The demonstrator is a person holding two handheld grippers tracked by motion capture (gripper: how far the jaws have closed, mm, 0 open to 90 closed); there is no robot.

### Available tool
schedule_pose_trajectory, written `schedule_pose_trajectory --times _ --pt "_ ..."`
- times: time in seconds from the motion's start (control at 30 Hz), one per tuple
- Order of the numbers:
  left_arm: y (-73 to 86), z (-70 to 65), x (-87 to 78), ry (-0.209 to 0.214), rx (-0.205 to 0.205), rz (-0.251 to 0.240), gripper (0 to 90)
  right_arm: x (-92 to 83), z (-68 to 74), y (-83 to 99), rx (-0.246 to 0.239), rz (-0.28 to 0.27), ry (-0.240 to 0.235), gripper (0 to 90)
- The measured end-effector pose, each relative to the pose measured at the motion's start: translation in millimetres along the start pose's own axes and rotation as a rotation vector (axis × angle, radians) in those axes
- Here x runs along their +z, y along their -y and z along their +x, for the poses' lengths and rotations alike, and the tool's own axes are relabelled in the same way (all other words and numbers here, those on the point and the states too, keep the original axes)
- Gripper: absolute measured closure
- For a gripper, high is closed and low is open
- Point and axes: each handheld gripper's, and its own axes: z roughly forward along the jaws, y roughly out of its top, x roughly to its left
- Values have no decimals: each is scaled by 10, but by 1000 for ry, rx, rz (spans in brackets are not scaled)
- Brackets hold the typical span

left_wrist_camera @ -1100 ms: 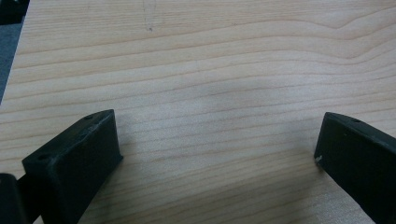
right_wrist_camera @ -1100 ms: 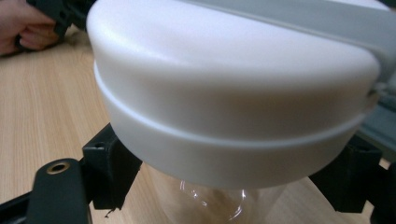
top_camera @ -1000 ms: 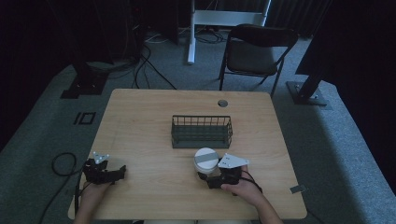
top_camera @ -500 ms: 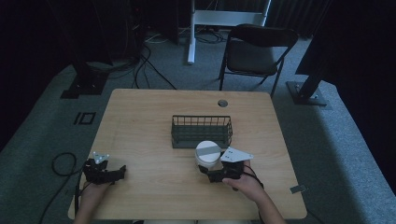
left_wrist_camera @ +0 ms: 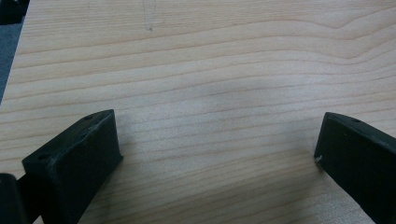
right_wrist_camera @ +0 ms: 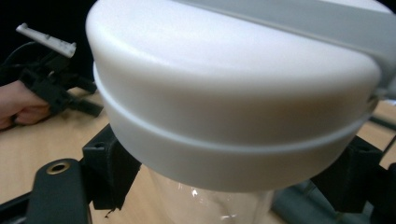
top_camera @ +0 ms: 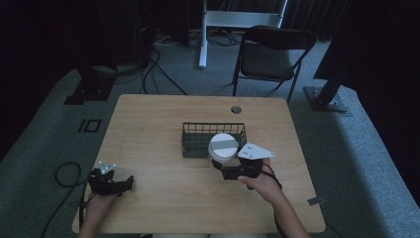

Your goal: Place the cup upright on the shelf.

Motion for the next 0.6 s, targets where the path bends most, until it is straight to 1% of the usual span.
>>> schedule_pose_trajectory --times 0.07,0.1,0.13,0.27,0.3,0.33,0.43,0.47,0.5,0.53,0.6 --pt "0 2 -1 0 2 1 2 -2 -28 -73 4 -17 9 186" --pt "0 2 -1 -1 3 1 2 -1 -38 -104 5 -26 21 186" --pt "0 1 -1 0 2 1 2 1 -52 -136 -2 -28 24 186" --pt "-1 2 -2 0 3 3 2 10 -120 -257 6 -48 61 186" --pt "0 2 -1 0 3 2 2 13 -146 -295 18 -53 82 186" --pt "-1 2 -2 0 3 3 2 14 -160 -318 19 -53 91 186" --pt "-1 2 -2 0 3 3 2 38 -235 -400 58 -67 155 186" --pt "-1 2 -2 0 3 3 2 38 -235 -400 58 -67 155 186" --pt "-1 2 -1 0 2 2 2 46 -253 -414 68 -69 175 186" --pt "-1 2 -1 0 2 2 2 77 -300 -448 67 -63 218 186" --pt "-1 3 0 1 2 1 2 107 -334 -471 77 -60 259 186"
